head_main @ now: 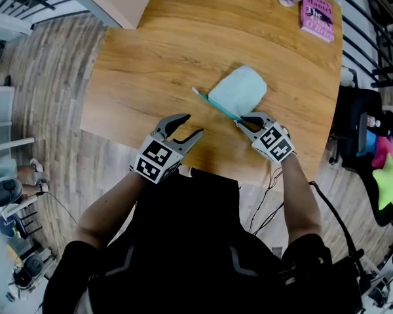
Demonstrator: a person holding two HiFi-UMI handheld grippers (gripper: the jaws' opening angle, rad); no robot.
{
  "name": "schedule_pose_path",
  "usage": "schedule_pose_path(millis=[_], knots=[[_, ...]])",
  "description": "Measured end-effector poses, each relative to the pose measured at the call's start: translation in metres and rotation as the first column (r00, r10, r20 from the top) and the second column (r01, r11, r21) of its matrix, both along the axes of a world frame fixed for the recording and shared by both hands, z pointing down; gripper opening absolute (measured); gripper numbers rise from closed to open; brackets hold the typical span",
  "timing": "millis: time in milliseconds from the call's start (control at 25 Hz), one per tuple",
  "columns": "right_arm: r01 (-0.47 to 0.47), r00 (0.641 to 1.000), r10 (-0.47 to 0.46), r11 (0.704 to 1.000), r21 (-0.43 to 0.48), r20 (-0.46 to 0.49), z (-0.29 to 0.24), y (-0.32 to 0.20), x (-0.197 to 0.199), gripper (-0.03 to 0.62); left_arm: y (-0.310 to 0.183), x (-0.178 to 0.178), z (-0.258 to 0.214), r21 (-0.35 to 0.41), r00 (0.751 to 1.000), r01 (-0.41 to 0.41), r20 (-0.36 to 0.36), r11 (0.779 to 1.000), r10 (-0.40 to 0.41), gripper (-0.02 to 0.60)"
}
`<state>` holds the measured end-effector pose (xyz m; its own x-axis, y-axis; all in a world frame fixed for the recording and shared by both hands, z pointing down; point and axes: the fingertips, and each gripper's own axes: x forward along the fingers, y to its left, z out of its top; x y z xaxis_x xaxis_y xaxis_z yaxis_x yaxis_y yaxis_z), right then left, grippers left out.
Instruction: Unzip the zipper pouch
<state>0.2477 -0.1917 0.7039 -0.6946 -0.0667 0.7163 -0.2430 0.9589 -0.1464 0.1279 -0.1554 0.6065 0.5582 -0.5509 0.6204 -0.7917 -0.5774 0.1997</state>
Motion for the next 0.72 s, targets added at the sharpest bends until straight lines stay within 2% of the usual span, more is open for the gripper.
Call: schedule_pose_path(millis=[240, 400, 560, 720], knots=[[-0.123, 0.988, 0.127, 0.992, -0.040, 0.092, -0.038, -0.008, -0.011, 0.054, -0.007, 0.001, -0.024, 0.045, 0.998, -0.067, -0.006, 0.997, 0.067, 0.229], [-0.212, 0.964, 0.218, 0.976, -0.052, 0.149, -0.071, -0.011, -0.023, 0.052, -0.011, -0.003, -0.044, 0.097, 0.993, -0.115, -0.021, 0.989, 0.117, 0.229], [-0.283, 0.934, 0.294, 0.956, -0.078, 0.204, -0.114, -0.010, -0.035, 0.051, -0.013, -0.004, -0.064, 0.146, 0.981, -0.188, -0.012, 0.971, 0.192, 0.225], [-0.334, 0.914, 0.346, 0.938, -0.093, 0.212, -0.151, -0.004, -0.044, 0.051, -0.015, 0.004, -0.091, 0.226, 0.963, -0.258, -0.023, 0.939, 0.270, 0.224]])
